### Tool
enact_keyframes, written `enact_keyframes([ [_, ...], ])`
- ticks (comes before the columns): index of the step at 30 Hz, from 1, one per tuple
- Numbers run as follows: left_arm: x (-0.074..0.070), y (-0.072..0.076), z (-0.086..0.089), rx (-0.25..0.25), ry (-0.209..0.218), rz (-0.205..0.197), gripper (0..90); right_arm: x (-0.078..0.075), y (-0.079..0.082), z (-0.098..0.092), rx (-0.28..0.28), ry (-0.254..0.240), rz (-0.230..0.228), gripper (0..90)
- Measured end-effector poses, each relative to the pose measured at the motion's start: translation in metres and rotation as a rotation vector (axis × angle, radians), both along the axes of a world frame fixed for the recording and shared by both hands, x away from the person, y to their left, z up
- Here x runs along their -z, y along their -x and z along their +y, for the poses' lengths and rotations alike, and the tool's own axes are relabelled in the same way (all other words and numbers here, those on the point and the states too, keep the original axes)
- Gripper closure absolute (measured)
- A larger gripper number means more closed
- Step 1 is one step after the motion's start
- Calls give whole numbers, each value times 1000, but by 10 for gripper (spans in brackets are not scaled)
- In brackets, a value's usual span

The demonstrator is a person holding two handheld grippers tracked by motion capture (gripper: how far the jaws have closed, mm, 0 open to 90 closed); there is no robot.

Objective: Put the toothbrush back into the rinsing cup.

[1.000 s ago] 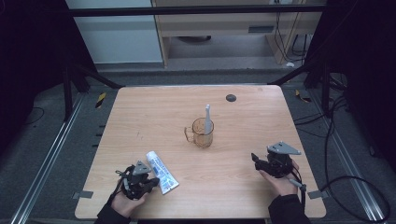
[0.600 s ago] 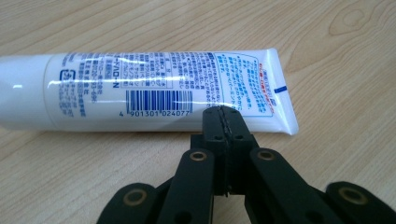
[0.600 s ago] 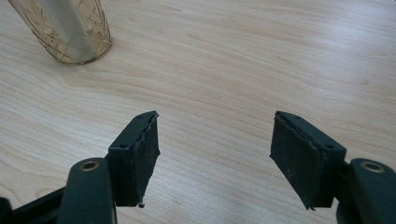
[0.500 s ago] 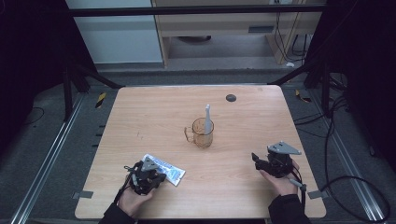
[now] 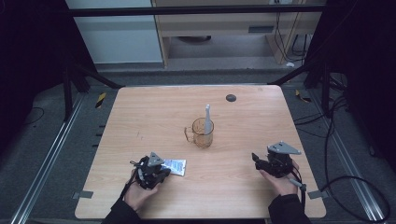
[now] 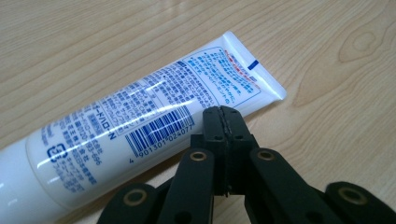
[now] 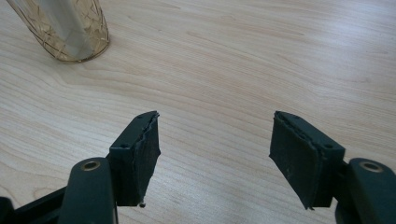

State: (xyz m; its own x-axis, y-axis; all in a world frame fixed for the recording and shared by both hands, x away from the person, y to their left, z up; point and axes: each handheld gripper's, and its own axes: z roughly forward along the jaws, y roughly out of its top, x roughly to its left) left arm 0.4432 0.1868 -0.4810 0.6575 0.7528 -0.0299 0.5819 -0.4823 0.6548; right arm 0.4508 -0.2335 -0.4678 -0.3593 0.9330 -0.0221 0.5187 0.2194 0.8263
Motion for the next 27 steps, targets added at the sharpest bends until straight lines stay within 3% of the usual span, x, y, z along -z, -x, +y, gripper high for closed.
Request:
enact_keyframes([
  [7,-2,-3,3,-9,11,-6,895,0,0,0,-3,3,-1,327],
  [11,-19,-4,15,-28,51,-44,895,0,0,0,-3,4,-2,328],
  [14,-31,-13,30,-71,71,-74,895,0,0,0,-2,1,-1,328],
  [17,-35,-26,46,-126,64,-83,895,1,0,1,-4,3,1,328],
  [20,-32,-38,58,-158,31,-79,895,1,0,1,-2,3,1,328],
  [27,-25,-56,63,-136,-6,-35,895,2,-1,0,2,2,9,330],
])
